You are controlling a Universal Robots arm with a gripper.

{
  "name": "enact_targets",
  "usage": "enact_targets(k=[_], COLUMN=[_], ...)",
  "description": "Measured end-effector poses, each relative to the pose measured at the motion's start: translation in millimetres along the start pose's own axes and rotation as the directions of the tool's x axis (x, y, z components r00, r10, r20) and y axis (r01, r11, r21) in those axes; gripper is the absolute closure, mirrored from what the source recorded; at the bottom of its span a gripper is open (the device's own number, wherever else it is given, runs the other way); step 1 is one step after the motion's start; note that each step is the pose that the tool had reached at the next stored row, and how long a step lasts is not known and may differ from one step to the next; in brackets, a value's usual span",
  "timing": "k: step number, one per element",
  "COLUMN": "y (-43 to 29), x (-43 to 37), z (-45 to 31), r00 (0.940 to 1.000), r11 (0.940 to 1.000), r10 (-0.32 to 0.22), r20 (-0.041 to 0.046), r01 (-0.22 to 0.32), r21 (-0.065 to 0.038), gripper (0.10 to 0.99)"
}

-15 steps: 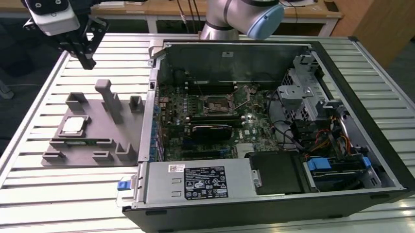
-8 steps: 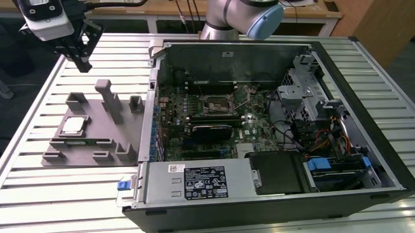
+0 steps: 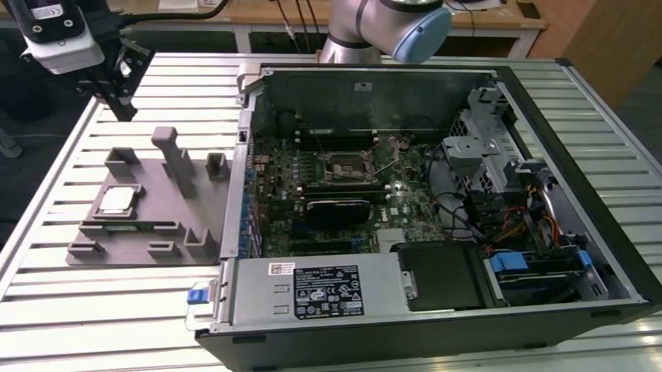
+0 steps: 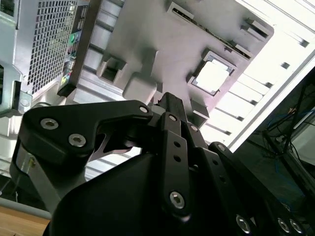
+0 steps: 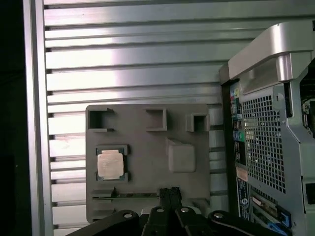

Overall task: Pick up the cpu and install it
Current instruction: 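Reach for the cpu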

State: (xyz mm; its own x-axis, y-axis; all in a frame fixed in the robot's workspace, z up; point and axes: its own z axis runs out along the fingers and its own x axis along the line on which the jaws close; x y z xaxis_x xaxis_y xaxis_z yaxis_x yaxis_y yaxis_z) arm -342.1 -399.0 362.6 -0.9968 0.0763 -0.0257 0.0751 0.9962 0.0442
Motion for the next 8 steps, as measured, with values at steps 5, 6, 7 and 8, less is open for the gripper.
enact_targets(k=[5, 6, 7, 8], y=[-0.9, -1.1, -1.3, -1.4], x=[8.9, 10.5, 12.1, 13.3], z=[6.0, 7.4, 8.8, 10.3], r00=[1.0, 1.0, 1.0, 1.0], r11=[1.0, 1.0, 1.0, 1.0], r10=[0.0, 0.0, 0.0, 0.0], r20=[0.0001, 0.0, 0.0001, 0.0001], r01=[0.0, 0.0, 0.0, 0.0], r21=[0.0, 0.0, 0.0, 0.0], gripper=[0.98, 0.98, 0.98, 0.98])
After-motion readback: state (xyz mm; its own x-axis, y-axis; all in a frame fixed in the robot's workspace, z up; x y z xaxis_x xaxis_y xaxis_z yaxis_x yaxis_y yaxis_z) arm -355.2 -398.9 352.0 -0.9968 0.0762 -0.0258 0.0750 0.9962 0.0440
